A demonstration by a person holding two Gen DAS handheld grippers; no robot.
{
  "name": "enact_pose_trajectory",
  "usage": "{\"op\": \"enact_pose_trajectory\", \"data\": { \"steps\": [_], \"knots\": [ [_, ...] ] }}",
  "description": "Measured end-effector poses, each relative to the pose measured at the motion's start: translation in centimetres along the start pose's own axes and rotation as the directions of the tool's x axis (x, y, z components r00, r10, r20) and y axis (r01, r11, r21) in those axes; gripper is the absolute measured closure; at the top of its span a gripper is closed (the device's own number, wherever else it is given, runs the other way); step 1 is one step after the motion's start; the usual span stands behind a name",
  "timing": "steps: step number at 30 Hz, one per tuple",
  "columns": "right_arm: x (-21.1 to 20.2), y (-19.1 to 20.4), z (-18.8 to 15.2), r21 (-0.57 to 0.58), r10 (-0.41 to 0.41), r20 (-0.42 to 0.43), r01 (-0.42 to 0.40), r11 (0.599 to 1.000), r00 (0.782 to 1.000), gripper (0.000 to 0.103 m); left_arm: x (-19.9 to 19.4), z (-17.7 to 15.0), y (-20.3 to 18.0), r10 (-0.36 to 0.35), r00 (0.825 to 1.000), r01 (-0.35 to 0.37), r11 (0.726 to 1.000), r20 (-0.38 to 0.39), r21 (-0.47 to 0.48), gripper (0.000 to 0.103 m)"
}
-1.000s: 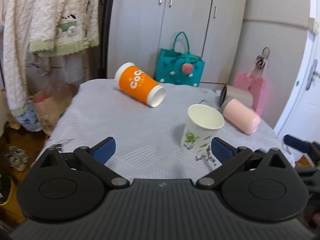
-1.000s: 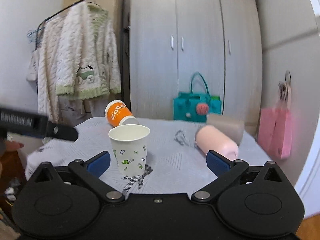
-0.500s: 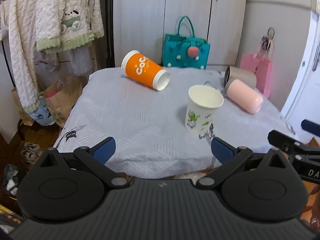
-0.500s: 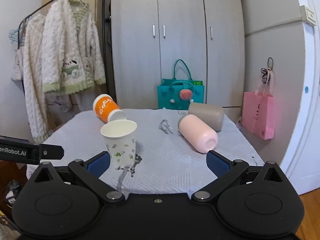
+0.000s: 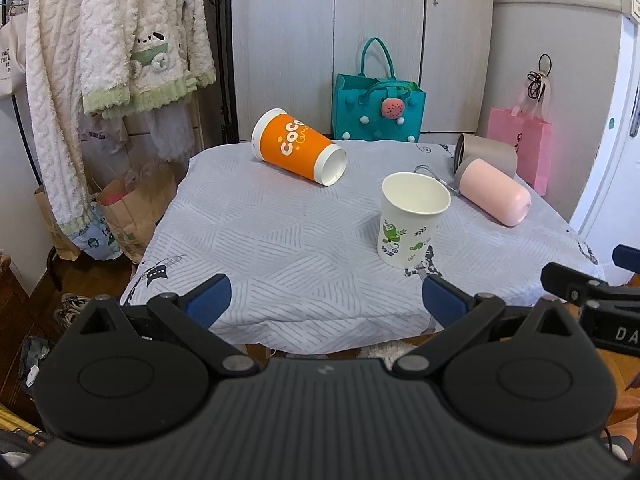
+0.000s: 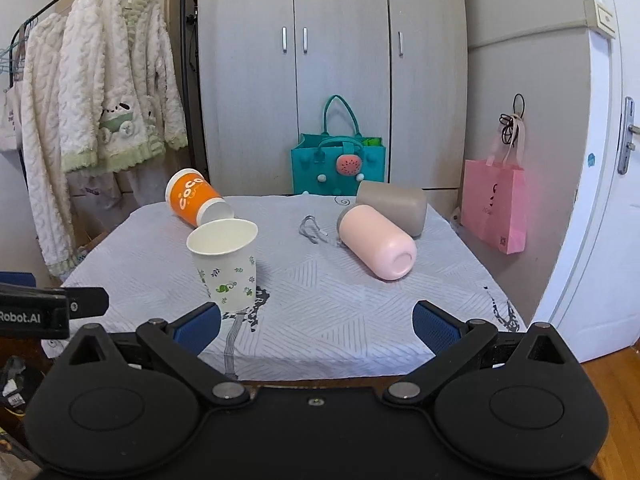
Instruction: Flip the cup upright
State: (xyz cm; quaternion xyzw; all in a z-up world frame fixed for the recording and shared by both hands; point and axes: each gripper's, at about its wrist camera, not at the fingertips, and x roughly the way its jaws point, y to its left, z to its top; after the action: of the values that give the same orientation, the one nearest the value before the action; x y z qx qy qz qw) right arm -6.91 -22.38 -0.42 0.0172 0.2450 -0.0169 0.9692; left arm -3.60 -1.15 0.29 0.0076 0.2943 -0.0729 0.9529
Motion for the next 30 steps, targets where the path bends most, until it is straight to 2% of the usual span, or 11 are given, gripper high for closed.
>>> {"op": "enact_pose_trajectory", "data": {
  "steps": [4, 12, 24, 30],
  "knots": [
    [-0.1, 0.2, 0.0, -0.012, -0.021, 0.007, 0.021, 1.0, 1.0, 0.0, -0.1, 0.0, 0.2, -0.001, 1.0, 0.001, 1.0, -0.001, -0.013, 0.0],
    [0.1, -0.1, -0.1, 0.007, -0.027, -0.015, 0.027, 1.0, 1.0, 0.0, 0.0, -0.1, 0.4, 0.062, 0.998, -0.062, 0.998, 0.001, -0.023, 0.0],
    [0.1, 0.0, -0.2, -0.01, -0.074, -0.009, 0.074, 0.997, 0.997, 0.0, 1.0, -0.2, 1.0, 0.062, 0.997, -0.064, 0.997, -0.049, -0.049, 0.0],
    [-0.1, 0.3, 0.0, -0.012, -0.065, -0.005, 0.065, 0.998, 0.998, 0.0, 0.9, -0.1, 1.3, 0.074, 0.997, -0.076, 0.995, -0.038, -0.058, 0.0]
  ]
}}
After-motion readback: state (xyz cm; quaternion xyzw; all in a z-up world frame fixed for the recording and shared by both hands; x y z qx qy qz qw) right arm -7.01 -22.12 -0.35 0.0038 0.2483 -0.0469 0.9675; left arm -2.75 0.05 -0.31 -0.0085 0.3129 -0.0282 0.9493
